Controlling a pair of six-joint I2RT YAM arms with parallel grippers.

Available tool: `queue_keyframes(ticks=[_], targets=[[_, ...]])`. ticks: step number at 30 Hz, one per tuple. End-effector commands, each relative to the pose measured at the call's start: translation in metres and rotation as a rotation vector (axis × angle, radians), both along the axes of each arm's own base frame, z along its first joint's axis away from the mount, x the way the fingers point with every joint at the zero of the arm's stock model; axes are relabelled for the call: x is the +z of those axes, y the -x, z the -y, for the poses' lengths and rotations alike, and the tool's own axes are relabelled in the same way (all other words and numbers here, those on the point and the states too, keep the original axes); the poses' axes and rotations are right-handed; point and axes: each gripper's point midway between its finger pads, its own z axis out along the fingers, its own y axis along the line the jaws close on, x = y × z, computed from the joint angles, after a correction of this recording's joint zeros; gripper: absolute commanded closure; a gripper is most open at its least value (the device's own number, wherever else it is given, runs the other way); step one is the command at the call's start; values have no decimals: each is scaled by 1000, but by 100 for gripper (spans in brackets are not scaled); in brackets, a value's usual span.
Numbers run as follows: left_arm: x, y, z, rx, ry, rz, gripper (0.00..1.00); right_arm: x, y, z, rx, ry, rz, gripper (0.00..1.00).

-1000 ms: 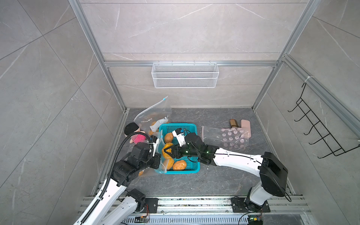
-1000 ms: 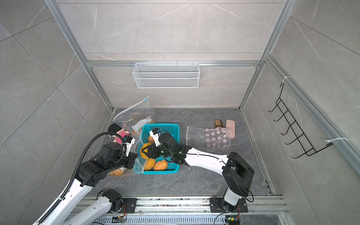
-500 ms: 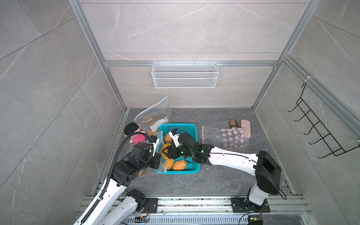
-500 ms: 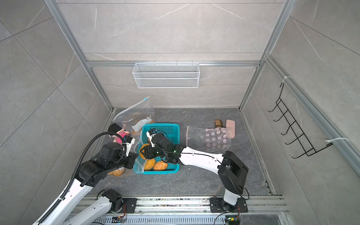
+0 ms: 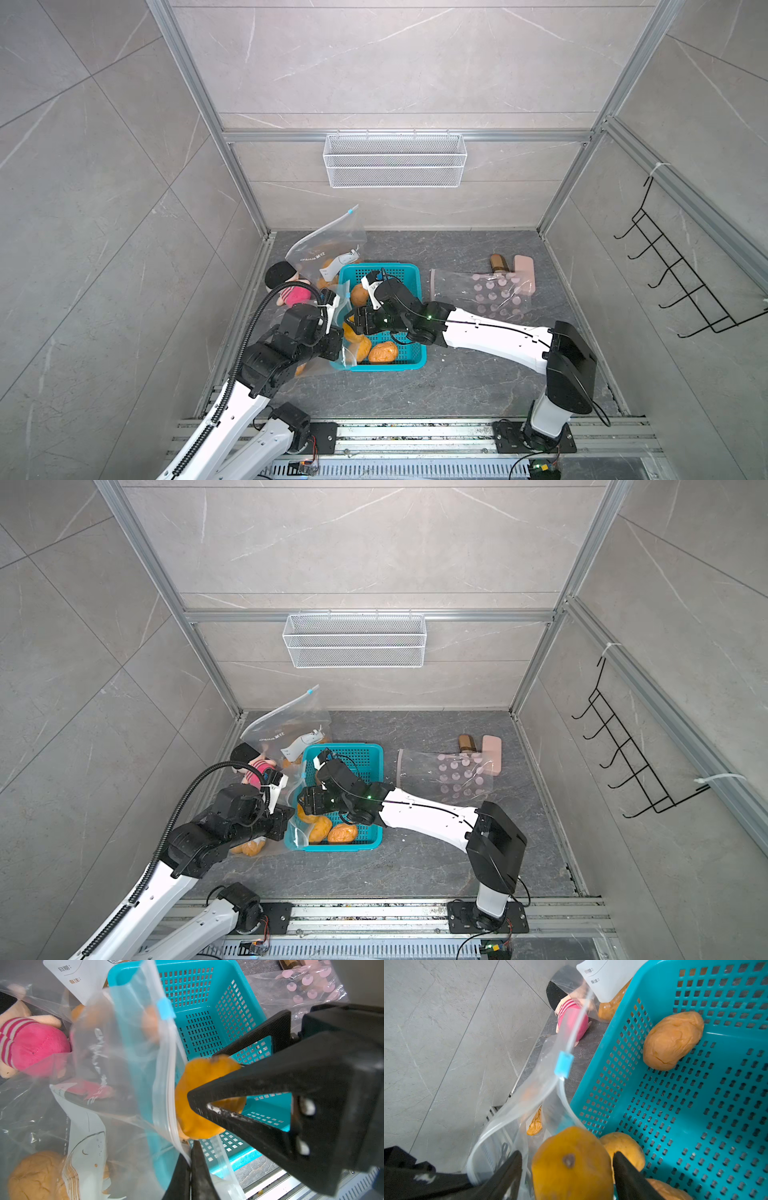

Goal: Put the potatoes into a zipper bag and zip it
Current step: Place the potato into the zipper food storage bag.

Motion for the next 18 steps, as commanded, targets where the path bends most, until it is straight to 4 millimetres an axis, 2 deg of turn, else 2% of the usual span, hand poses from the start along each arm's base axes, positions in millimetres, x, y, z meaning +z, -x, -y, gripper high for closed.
queue_keyframes(ticks=[1, 8, 18], targets=[[5, -3, 3, -21, 10, 35, 100, 4, 5, -4, 10, -14, -37, 28], [5, -3, 4, -23, 12, 34, 100, 3, 10, -1, 14, -25, -50, 28], [5, -3, 3, -22, 13, 35, 100, 4, 4, 21, -55, -6, 14, 23]])
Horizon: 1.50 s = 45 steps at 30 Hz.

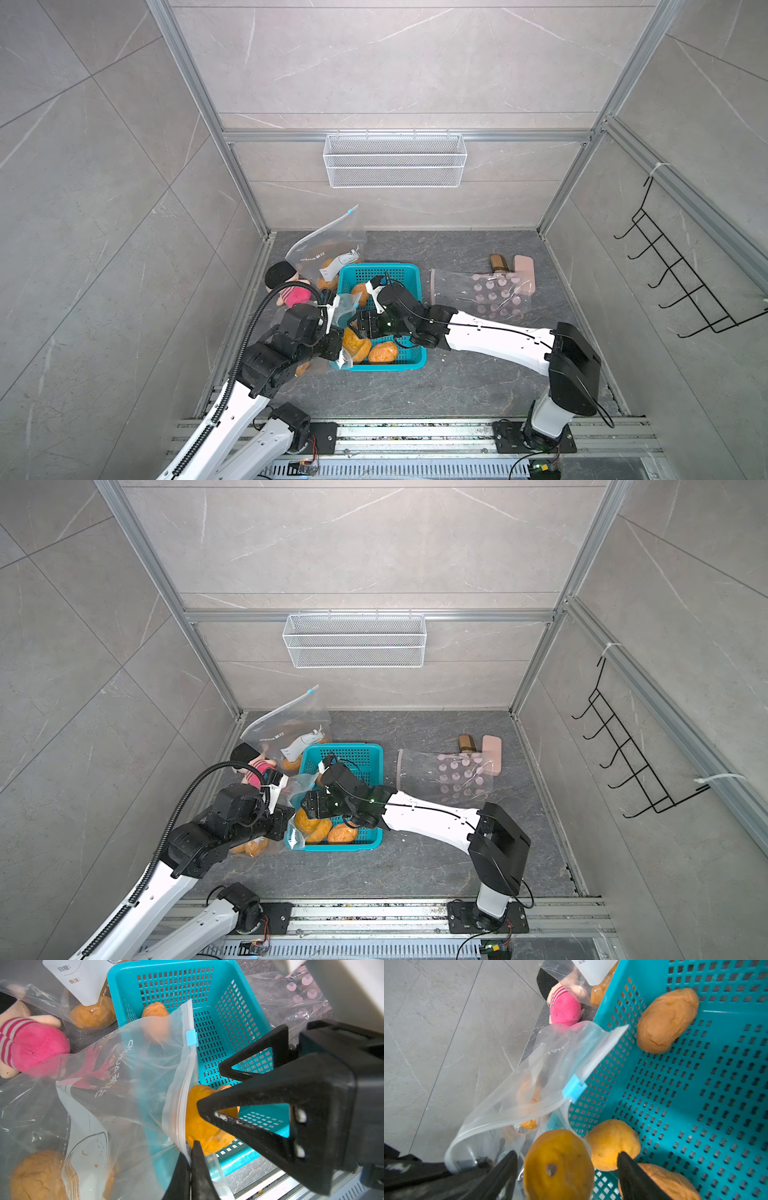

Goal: Put the potatoes into a zipper bag and zip it
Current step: Place the potato into the zipper food storage bag.

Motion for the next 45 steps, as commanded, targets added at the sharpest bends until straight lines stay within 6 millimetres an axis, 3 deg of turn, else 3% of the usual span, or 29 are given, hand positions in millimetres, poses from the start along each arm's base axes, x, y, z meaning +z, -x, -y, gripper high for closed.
queue_keyframes(ticks=[1, 9, 15, 21, 27, 36, 45], targets=[[6, -3, 4, -23, 13, 35, 100, 18, -1, 10, -31, -20, 47, 22], [6, -3, 4, -24, 15, 37, 100, 16, -3, 40, -87, 31, 113, 27], [6, -2, 4, -27, 17, 37, 100, -21, -5, 54, -123, 185, 65, 38], [6, -2, 4, -27, 18, 37, 100, -50, -1, 46, -104, 223, -7, 42], [6, -2, 4, -29, 17, 37, 100, -65, 9, 23, -24, 189, -93, 44], [8, -2, 5, -31, 21, 40, 100, -37, 22, -10, 76, 16, -145, 45], [30, 5, 1, -23, 73, 106, 100, -30, 29, -30, 117, -79, -209, 46]])
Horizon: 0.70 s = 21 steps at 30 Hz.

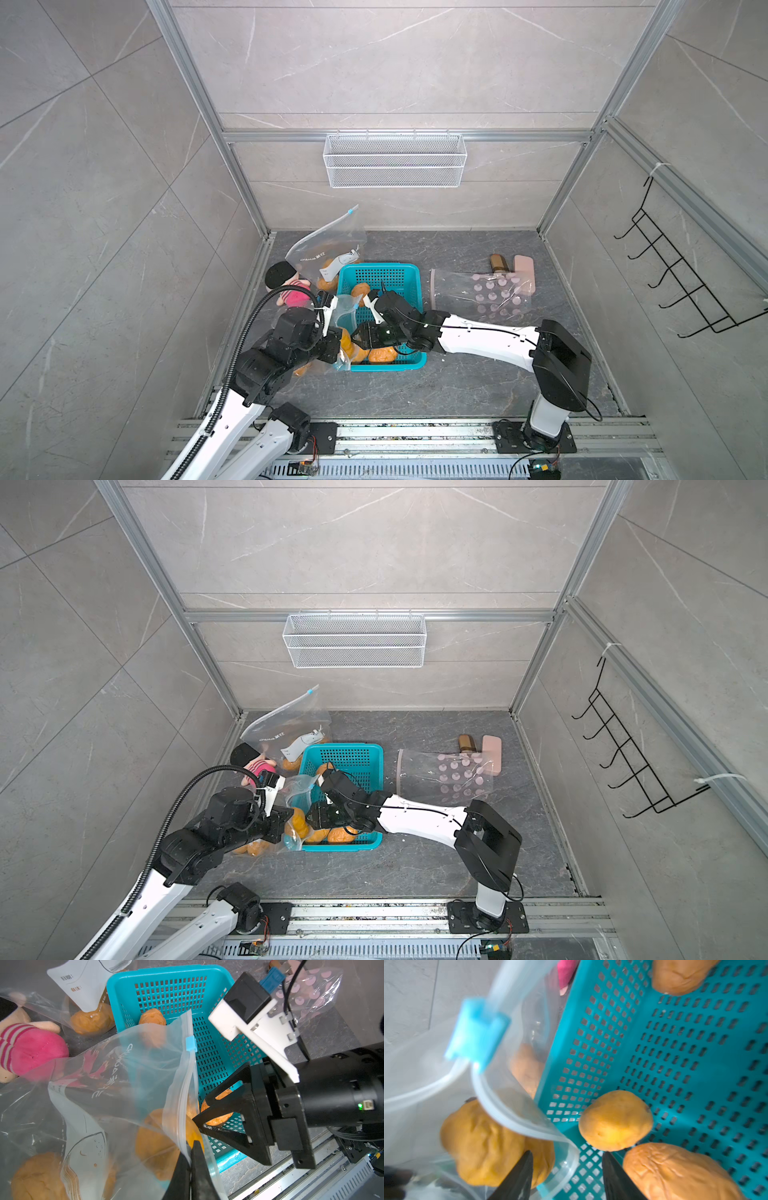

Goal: Put the potatoes into a zipper bag and zip it
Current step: Place the potato into the zipper food storage bag.

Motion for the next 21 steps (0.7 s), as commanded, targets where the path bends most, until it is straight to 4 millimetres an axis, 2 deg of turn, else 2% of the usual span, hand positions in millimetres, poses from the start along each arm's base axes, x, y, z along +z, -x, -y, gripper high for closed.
queue_keyframes(ticks=[1, 5, 14, 17, 21], targets=[[22, -2, 1, -3, 38, 73, 100, 12, 5, -18, 31, -82, -41, 45], [29, 0, -2, 4, 54, 111, 100, 23, 6, -23, 40, -111, -37, 45], [45, 5, -7, 4, 79, 178, 100, 35, 9, -29, 92, -102, -18, 34], [50, 5, -10, 22, 74, 182, 100, 52, 8, -26, 108, -122, 45, 31], [55, 6, -17, 56, 68, 181, 100, 79, 4, -9, 101, -138, 191, 27]])
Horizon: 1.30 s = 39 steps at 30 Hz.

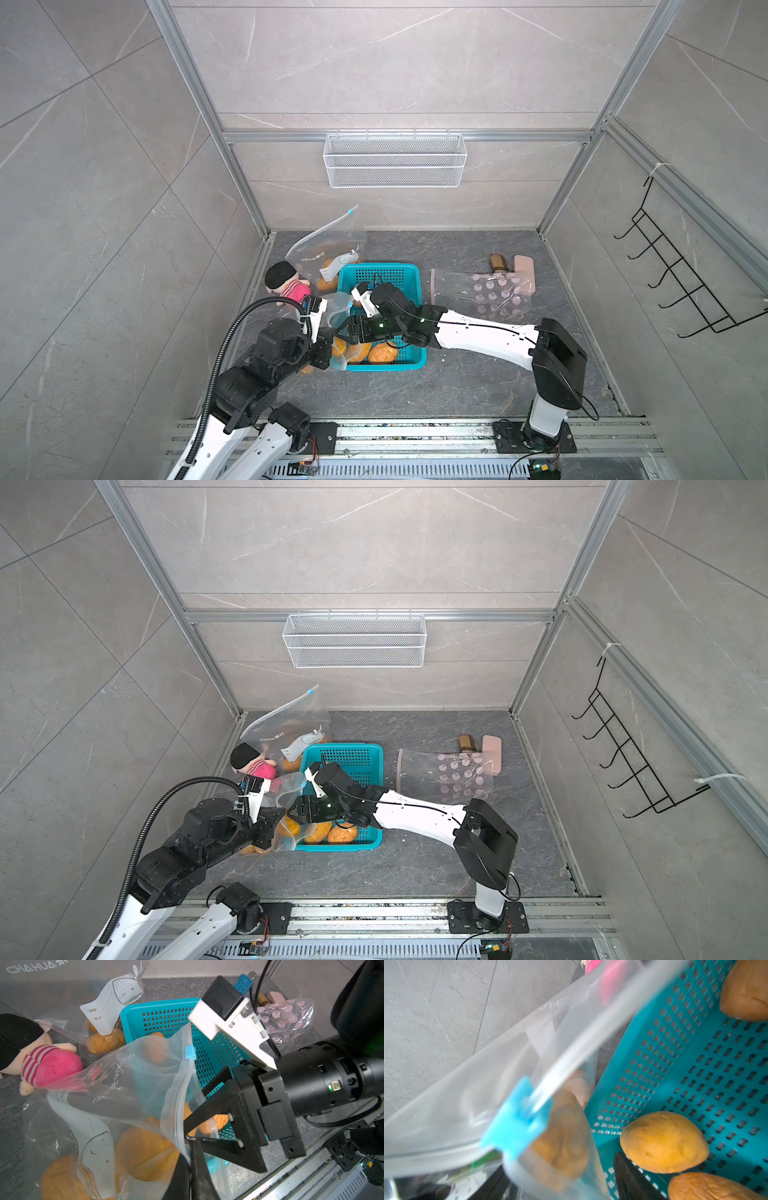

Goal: Put the potatoes into a zipper bag and zip it
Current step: Place the potato into the zipper food storage bag, then adjust the zipper food storage bag in the basket.

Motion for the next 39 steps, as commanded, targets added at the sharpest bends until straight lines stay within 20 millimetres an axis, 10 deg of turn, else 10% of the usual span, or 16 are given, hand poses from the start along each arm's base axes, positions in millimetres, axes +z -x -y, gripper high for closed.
queue_keyframes(ticks=[1, 23, 39], targets=[[29, -2, -8, 41, 21, 66, 100, 43, 1, 17, 3, -38, 164, 27], [111, 10, -88, 420, 33, 276, 100, 111, 21, 79, -3, -142, 431, 24], [174, -24, -72, 451, 144, 396, 100, 160, 43, 56, 97, -229, 477, 24]])
